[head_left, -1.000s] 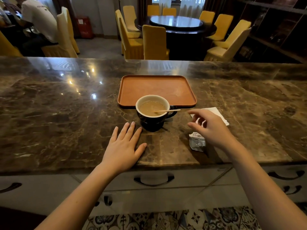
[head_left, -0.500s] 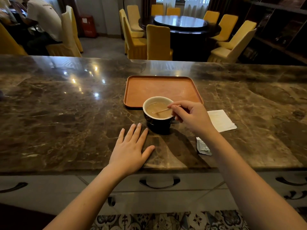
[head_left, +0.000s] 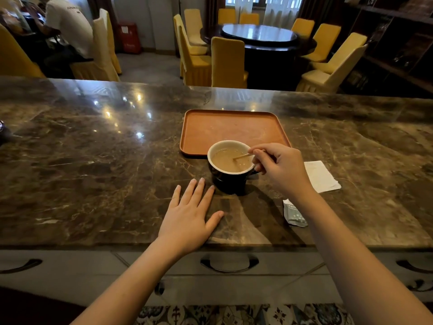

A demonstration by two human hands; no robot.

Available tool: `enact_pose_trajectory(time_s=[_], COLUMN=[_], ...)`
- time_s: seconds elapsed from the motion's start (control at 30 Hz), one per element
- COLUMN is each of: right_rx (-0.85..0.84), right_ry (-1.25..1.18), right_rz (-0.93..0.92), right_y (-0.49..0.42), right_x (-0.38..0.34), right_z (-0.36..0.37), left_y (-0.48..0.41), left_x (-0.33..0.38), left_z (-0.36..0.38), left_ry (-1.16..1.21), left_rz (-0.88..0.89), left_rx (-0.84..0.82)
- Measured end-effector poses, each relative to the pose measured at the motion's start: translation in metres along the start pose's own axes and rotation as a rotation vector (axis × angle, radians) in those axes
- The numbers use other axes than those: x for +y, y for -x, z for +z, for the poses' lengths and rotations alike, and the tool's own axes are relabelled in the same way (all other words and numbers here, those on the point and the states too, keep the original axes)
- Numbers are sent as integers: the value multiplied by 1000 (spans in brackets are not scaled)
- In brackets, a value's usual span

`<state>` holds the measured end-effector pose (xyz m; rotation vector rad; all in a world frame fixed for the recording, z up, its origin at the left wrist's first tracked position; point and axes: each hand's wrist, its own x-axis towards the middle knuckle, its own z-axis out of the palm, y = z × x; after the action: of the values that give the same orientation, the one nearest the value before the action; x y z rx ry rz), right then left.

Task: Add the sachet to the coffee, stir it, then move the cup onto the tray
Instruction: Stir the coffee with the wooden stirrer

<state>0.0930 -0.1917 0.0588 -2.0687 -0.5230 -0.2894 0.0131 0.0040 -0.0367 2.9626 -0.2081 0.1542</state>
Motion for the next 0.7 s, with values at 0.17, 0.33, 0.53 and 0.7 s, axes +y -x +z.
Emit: enact_pose_trajectory(time_s=[0.17, 0.33, 0.53, 0.7], right_rx=[-79, -170, -35, 6], right_ry=[-74, -109, 39, 22], right_rz=[26, 44, 14, 25], right_y=[0, -1, -14, -12], right_x=[-8, -13, -5, 3], right_z=[6, -10, -20, -3], left_y=[0, 1, 2, 2], left_x=[0, 2, 4, 3], left_z=[-1, -4, -6, -6], left_ry=[12, 18, 16, 22], left_rz=[-2, -7, -11, -6], left_rx=[-4, -9, -14, -11])
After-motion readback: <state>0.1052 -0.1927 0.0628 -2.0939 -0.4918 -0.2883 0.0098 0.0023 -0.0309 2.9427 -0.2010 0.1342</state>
